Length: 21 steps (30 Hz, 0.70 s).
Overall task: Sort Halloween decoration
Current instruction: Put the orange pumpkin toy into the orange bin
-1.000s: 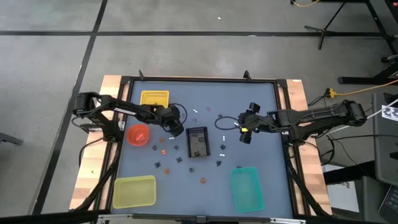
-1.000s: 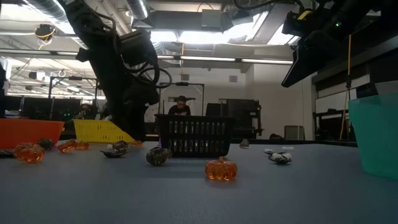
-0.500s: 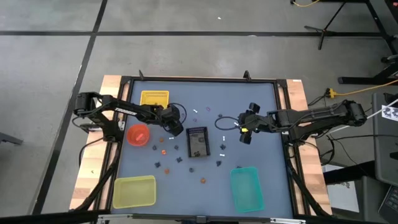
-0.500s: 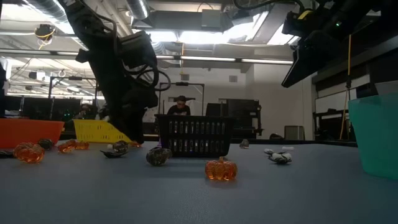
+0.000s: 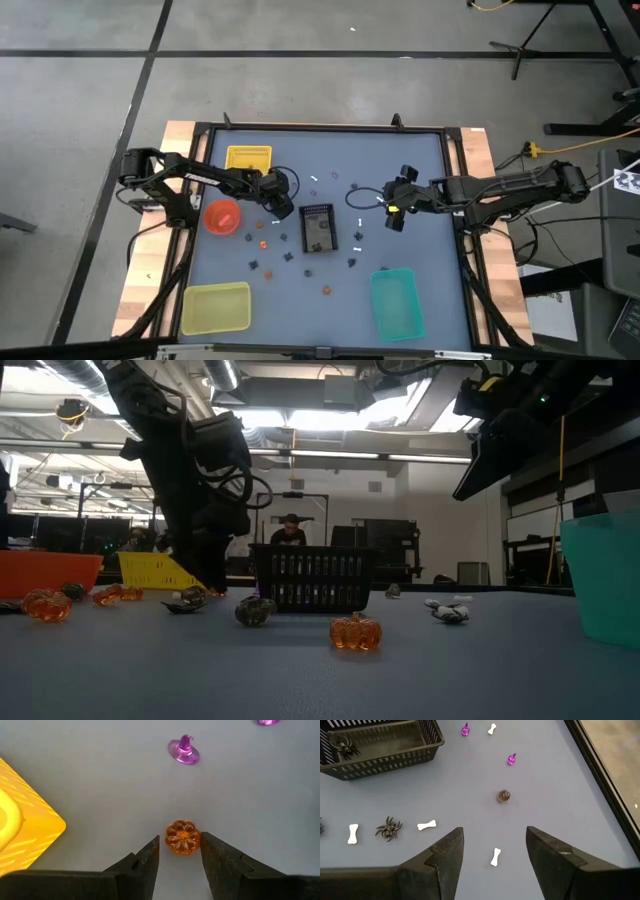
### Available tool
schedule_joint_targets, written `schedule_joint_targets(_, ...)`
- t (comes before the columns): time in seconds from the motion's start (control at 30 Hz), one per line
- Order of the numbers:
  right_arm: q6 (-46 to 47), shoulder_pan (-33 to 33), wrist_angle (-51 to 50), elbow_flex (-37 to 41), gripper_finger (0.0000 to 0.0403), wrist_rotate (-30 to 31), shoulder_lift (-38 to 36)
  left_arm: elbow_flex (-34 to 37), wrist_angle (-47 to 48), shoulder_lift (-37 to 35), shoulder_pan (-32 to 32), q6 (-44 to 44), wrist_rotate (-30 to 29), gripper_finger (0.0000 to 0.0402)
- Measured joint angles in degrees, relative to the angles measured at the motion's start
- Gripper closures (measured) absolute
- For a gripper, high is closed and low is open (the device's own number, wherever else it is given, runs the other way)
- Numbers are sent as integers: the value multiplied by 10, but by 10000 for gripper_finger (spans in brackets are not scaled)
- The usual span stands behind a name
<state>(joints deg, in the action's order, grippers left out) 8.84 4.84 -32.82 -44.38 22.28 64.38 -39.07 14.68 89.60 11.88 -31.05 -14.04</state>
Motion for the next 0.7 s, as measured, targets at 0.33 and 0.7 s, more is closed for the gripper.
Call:
schedule_joint_targets(0.33, 0, 0, 0, 0, 189, 0, 0, 0, -1, 0, 0, 0, -2, 284)
schedule_joint_targets(0.7, 0, 0, 0, 0, 189, 0, 0, 0, -1, 1, 0, 0, -4, 328)
